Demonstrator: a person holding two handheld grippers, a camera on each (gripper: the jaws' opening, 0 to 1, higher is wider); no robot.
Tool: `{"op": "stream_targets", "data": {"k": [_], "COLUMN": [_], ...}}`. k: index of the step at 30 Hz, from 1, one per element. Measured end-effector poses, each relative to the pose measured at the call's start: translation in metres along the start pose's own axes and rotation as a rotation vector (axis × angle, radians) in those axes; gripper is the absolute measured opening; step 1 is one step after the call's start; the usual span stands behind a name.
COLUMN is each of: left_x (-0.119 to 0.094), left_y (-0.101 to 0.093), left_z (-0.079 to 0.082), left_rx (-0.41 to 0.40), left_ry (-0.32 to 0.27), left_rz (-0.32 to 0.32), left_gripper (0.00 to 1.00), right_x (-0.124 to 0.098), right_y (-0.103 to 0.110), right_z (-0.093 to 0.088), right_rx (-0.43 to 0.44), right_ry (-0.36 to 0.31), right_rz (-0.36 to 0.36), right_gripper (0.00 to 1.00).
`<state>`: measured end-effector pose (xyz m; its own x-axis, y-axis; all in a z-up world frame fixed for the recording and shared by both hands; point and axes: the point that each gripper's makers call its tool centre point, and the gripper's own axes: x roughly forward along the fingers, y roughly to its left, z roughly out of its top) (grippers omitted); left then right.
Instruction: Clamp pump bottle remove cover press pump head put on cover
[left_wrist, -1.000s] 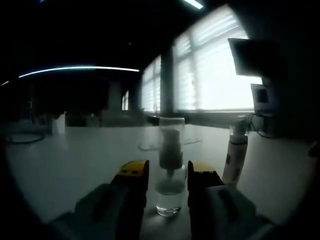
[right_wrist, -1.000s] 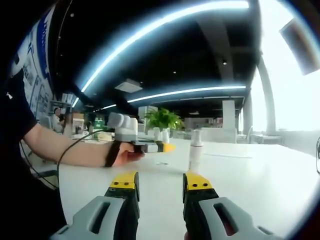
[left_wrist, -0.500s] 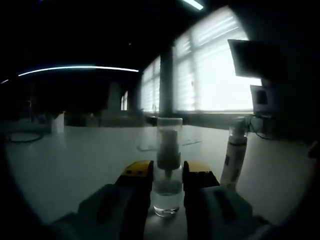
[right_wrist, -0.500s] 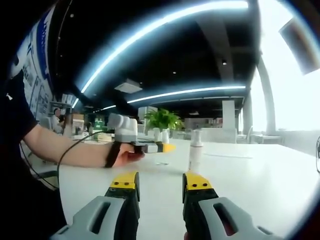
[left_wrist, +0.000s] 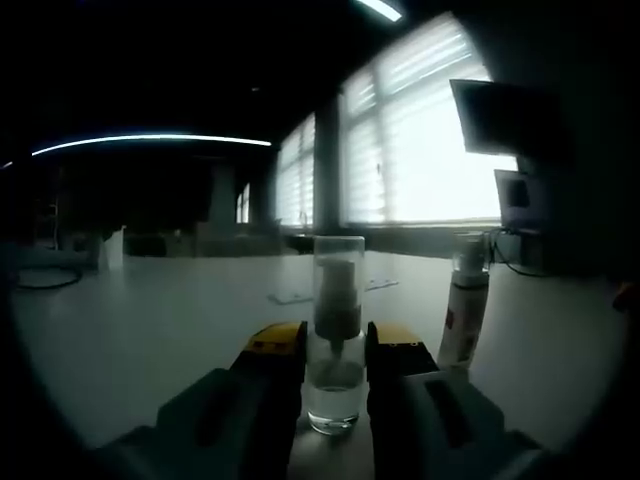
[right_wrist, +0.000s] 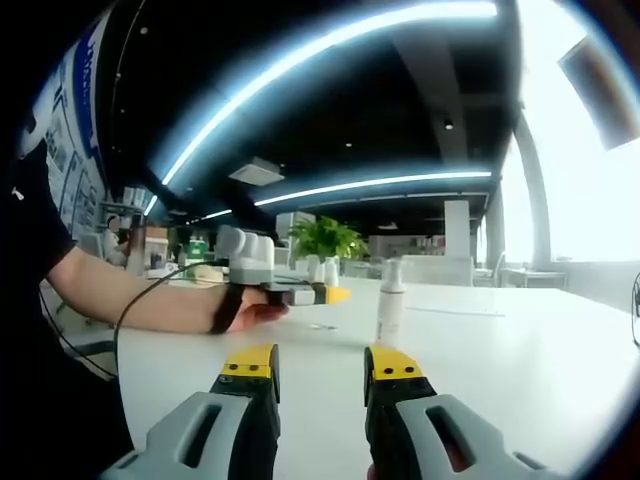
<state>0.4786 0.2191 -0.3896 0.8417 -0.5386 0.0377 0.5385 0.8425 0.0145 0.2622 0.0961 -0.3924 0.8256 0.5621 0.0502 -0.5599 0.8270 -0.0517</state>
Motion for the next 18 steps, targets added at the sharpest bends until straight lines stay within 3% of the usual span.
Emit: {"op": "stream_targets", "data": {"k": [12, 18], "left_x": [-0.01, -0.018], "left_y": [0.001, -0.002], "left_z": [0.001, 0.012], "left_rx": [-0.006, -0.038], "left_ry": [0.005, -0.022], "left_rz": [-0.05, -0.084], "left_gripper": [0.15, 0.15], "right_x": [0.0, 0.0], "right_y": [-0.002, -0.001], "right_z": [-0.001, 0.0], "right_rx": [-0.002, -0.001], "right_ry": [0.001, 0.002], "right_rz": [0.0, -0.001], "right_gripper": [0.28, 0.28]}}
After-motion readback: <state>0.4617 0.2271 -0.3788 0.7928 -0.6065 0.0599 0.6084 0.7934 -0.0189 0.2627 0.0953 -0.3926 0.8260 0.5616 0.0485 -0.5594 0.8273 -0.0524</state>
